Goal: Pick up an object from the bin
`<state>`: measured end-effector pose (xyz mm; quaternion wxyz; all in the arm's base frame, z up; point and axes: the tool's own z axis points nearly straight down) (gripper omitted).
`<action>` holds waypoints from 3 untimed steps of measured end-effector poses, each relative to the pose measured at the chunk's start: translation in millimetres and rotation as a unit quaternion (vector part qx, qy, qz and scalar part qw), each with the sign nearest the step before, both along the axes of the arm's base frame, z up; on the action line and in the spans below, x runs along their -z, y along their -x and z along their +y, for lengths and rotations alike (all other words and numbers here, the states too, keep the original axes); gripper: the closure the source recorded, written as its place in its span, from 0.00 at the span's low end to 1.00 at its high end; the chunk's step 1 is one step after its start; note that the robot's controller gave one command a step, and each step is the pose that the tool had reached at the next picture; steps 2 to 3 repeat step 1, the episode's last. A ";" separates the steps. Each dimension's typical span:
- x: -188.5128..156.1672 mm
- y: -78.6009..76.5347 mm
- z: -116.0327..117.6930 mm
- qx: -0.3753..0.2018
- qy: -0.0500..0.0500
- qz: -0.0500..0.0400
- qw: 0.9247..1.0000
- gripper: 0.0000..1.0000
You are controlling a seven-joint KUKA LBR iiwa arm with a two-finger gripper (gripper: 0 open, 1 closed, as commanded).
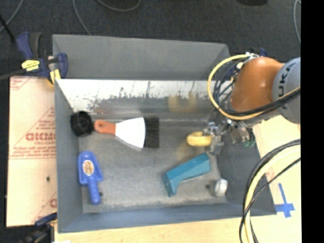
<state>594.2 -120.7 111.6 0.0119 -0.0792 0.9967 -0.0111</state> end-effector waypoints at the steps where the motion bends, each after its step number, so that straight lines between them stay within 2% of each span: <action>1: -69.3 -0.8 -7.6 0.004 0.000 -0.005 1.000 1.00; 3: -69.3 -0.8 -7.6 0.004 0.000 -0.005 1.000 1.00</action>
Offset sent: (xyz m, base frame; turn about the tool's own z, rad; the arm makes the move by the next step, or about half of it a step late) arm -0.0057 -0.0195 0.1216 0.0726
